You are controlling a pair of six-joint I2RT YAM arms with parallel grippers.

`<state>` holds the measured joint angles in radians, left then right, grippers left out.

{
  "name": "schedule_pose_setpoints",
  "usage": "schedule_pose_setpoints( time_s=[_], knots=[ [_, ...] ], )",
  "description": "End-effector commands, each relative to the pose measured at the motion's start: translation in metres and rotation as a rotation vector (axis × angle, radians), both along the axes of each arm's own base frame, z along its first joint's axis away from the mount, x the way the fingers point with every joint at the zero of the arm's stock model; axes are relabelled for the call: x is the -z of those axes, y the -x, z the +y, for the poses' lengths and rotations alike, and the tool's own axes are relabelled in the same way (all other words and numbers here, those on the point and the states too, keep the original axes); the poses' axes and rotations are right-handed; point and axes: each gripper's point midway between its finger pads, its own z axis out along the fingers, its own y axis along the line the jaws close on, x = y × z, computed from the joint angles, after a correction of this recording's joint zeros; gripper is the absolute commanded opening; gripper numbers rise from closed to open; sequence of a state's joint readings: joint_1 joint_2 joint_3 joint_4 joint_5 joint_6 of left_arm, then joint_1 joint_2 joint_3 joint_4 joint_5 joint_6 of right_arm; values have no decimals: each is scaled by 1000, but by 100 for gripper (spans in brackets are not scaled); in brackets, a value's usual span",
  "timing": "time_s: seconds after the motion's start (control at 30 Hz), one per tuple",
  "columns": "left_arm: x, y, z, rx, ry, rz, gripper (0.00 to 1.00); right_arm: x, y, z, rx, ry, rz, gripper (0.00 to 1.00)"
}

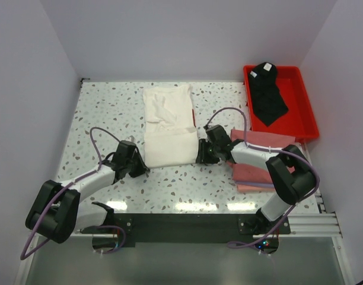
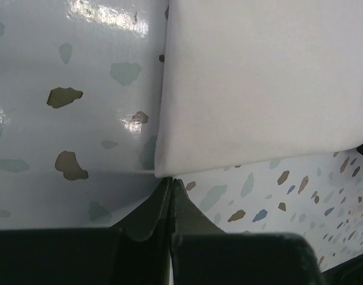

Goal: Fold and stack the t-shirts
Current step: Fold the tshirt

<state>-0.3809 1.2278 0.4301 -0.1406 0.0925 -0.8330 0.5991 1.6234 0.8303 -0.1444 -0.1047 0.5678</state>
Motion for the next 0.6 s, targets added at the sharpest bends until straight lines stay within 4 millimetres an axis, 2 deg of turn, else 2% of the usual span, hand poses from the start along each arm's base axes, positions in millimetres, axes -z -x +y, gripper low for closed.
schedule_pose_setpoints(
  time_s=[0.0, 0.1, 0.13, 0.17, 0.2, 0.23, 0.27, 0.37, 0.4, 0.5, 0.57],
  knots=[
    [-12, -16, 2, 9, -29, -85, 0, -4, -8, 11, -3, -45, -14, 40],
    [-13, -17, 7, -13, -57, -68, 0, -2, -8, 11, -3, -40, -8, 38],
    [-14, -17, 8, -17, -61, -61, 0, -1, -8, 11, -6, -38, -8, 27],
    [-17, -18, 8, -19, -62, -64, 0, 0, -8, 11, -7, -39, -7, 22],
    [-18, -18, 9, -19, -66, -64, 4, 1, -9, 11, -4, -40, -7, 17],
    [-20, -18, 8, -21, -63, -69, 18, 1, -10, 12, -7, -40, -9, 7],
    [-25, -19, 8, -21, -57, -83, 20, 0, -10, 13, -9, -41, -10, 4],
    [-33, -20, 9, -27, -52, -106, 29, 3, -8, 11, -10, -34, 0, 0],
    [-35, -21, 9, -26, -51, -116, 36, 3, -7, 11, -11, -34, 2, 0],
    [-37, -27, 12, -38, -68, -137, 43, 3, -7, 11, -15, -34, -1, 0],
    [-36, -32, 11, -40, -75, -136, 44, 4, -7, 11, -17, -32, 1, 0]
  ],
)
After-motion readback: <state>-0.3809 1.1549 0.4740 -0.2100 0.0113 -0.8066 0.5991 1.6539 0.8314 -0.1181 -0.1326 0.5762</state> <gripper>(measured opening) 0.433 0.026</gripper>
